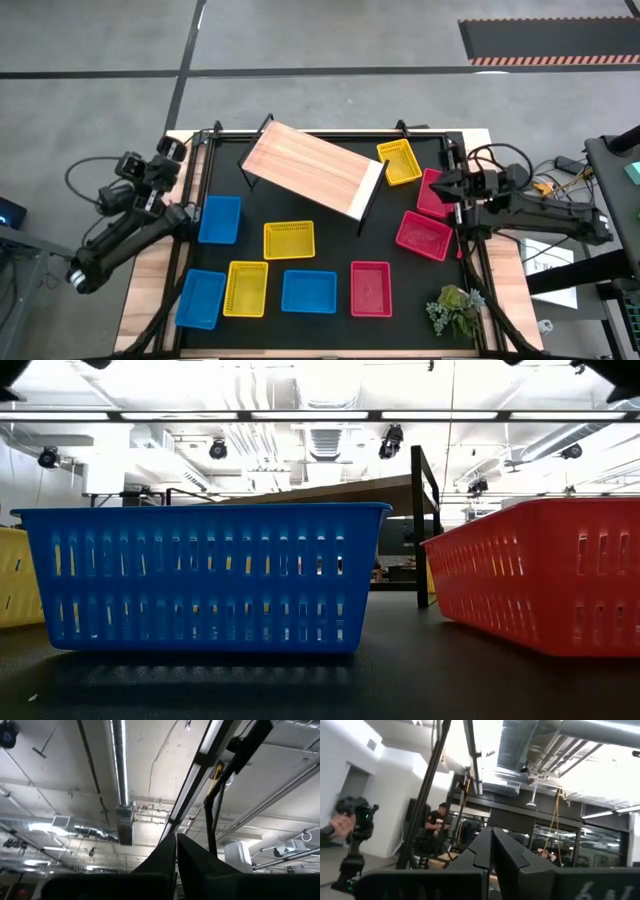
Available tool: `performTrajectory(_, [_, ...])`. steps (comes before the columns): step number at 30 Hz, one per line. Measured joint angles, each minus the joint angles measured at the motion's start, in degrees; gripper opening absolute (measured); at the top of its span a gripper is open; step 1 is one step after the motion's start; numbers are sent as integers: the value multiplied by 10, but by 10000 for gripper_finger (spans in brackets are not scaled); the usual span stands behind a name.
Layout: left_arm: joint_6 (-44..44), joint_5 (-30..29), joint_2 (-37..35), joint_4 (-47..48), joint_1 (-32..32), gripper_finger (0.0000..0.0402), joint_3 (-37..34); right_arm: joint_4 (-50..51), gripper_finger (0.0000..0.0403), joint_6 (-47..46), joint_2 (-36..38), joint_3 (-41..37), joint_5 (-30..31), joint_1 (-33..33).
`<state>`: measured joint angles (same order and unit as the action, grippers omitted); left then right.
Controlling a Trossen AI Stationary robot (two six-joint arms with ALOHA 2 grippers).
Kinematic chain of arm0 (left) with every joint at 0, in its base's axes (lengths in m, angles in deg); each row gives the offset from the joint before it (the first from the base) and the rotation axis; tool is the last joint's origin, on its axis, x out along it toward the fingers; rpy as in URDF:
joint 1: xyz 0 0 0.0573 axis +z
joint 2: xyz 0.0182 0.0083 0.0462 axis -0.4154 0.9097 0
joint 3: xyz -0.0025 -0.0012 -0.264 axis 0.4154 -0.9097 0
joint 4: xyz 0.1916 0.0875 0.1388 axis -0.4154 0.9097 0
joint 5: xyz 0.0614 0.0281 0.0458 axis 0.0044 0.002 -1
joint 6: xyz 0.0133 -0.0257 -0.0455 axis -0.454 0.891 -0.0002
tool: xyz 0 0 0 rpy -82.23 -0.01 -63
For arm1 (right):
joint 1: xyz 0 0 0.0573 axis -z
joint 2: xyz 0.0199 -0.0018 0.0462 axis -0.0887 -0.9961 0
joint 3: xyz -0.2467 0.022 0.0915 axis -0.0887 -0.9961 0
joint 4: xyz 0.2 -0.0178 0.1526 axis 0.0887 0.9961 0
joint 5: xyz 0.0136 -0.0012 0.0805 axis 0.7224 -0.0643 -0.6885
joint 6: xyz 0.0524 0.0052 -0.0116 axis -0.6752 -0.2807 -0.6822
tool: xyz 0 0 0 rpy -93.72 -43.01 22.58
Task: Stack baskets on shelf by color
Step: Put the middle yellow bin on the shelf
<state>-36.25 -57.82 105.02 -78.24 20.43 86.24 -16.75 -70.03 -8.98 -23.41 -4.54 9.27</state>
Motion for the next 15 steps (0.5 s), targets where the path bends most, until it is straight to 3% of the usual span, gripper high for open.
performTrajectory(8, [27,49,105,-2,0,0,55,-1,9,23,-82,41,4,-51])
performTrajectory(15, [61,57,142,0,-1,0,60,17,9,46,-99,62,7,-55])
